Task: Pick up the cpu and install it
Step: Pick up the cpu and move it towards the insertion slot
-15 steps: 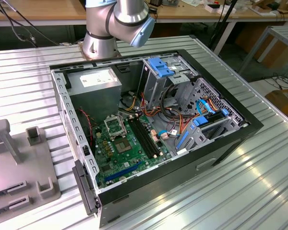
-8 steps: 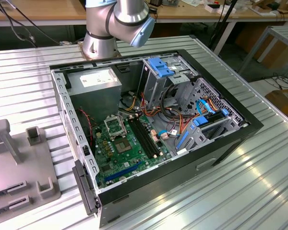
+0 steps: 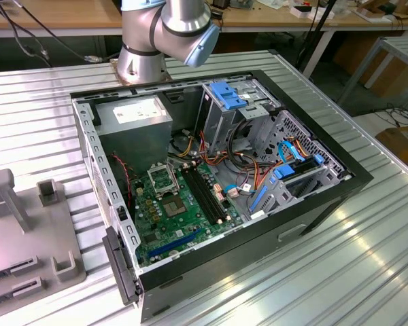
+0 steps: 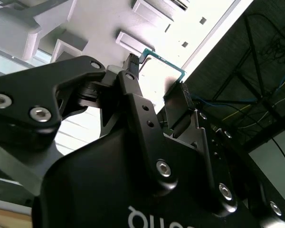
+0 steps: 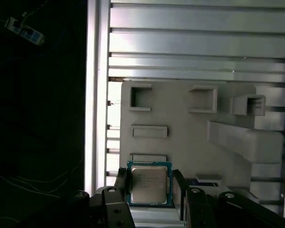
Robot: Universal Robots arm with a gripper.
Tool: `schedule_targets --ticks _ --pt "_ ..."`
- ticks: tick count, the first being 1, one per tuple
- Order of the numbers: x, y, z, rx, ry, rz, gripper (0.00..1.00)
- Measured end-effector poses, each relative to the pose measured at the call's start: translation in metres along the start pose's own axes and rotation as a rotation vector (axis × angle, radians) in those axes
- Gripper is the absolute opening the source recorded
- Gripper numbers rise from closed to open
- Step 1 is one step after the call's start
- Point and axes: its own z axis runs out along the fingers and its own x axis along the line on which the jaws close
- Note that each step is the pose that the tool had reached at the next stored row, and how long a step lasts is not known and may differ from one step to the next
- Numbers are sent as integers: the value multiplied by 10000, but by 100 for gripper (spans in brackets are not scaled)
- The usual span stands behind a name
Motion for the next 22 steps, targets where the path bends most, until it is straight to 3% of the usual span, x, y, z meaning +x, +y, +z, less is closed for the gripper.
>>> schedule_targets --ticks 22 --pt "7 0 -182 0 10 0 47"
